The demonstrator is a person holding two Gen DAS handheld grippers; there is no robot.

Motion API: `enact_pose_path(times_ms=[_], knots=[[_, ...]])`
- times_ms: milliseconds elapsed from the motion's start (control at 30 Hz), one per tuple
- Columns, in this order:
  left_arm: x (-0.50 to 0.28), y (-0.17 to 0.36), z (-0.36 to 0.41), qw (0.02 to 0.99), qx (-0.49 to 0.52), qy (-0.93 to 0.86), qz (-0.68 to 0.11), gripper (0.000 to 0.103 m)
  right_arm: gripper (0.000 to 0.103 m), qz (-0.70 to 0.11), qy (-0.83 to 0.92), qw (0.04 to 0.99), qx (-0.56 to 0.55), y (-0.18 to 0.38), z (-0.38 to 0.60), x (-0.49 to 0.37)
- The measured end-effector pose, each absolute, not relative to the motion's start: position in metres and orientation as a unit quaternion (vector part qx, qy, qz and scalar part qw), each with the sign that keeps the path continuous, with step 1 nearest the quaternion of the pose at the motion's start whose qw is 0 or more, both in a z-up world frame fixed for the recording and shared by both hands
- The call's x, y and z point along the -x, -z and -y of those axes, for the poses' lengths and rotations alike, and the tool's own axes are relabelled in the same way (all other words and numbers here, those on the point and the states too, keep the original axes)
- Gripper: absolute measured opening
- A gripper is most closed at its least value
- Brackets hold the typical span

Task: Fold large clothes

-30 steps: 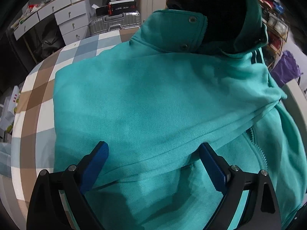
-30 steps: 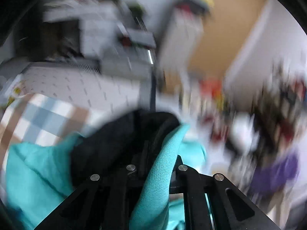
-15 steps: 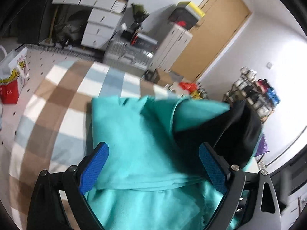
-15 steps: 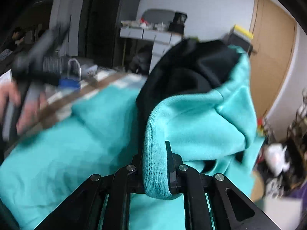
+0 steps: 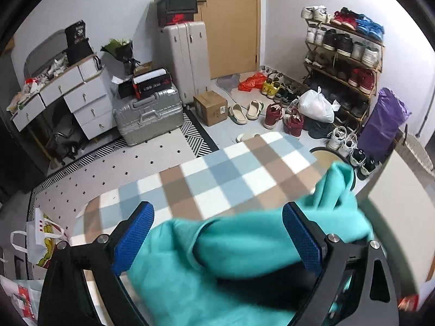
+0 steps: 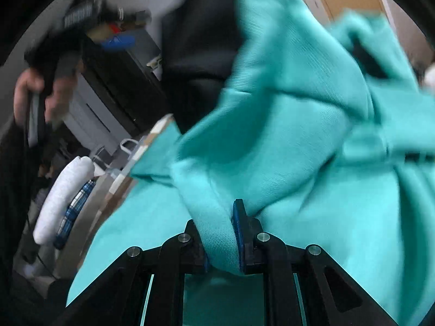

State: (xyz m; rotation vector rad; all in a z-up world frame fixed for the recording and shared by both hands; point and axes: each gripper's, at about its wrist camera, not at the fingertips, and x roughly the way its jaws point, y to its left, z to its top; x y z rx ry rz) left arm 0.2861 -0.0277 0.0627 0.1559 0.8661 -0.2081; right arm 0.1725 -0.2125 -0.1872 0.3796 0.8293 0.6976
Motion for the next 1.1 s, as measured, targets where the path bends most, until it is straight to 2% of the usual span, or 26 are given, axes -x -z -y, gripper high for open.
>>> enact_pose_path(times_ms=[67, 233, 600, 633, 667, 700, 733, 767, 800, 867, 1100], knots=[[-0.298, -0.050, 0.048, 0.882, -0.099, 0.122, -0.445, 0.093, 0.016, -0.371, -0.336, 0.847, -0.179, 0.179, 0.215, -0.168], [-0.291, -0.006, 0.112, 0.807, -0.267, 0.172, -0.499, 0.093, 0.016, -0.363, -0.357, 0.834, -0.210, 0.180, 0.230, -0.169], [-0.286, 0.010, 0.144, 0.778, -0.362, 0.159, -0.488, 0.092, 0.018, -0.351, -0.376, 0.826, -0.231, 0.186, 0.250, -0.169], [-0.287, 0.012, 0.144, 0.779, -0.362, 0.150, -0.489, 0.089, 0.018, -0.350, -0.377, 0.826, -0.230, 0.188, 0.249, -0.168], [-0.290, 0.015, 0.145, 0.773, -0.360, 0.145, -0.501, 0.072, 0.018, -0.348, -0.377, 0.827, -0.228, 0.189, 0.249, -0.167], [-0.295, 0.020, 0.144, 0.768, -0.359, 0.134, -0.512, 0.044, 0.019, -0.347, -0.379, 0.827, -0.227, 0.188, 0.249, -0.167], [-0.299, 0.023, 0.143, 0.769, -0.357, 0.118, -0.516, 0.031, 0.019, -0.346, -0.380, 0.827, -0.227, 0.188, 0.250, -0.167], [-0.303, 0.024, 0.141, 0.774, -0.351, 0.100, -0.517, 0.008, 0.020, -0.345, -0.382, 0.827, -0.225, 0.188, 0.249, -0.166], [-0.305, 0.023, 0.139, 0.779, -0.344, 0.091, -0.517, 0.003, 0.020, -0.345, -0.383, 0.827, -0.224, 0.188, 0.247, -0.166], [-0.306, 0.014, 0.135, 0.798, -0.328, 0.072, -0.501, 0.000, 0.020, -0.343, -0.387, 0.827, -0.222, 0.188, 0.245, -0.165], [-0.290, -0.050, 0.106, 0.861, -0.295, 0.018, -0.414, 0.000, 0.022, -0.339, -0.393, 0.822, -0.234, 0.188, 0.250, -0.167]])
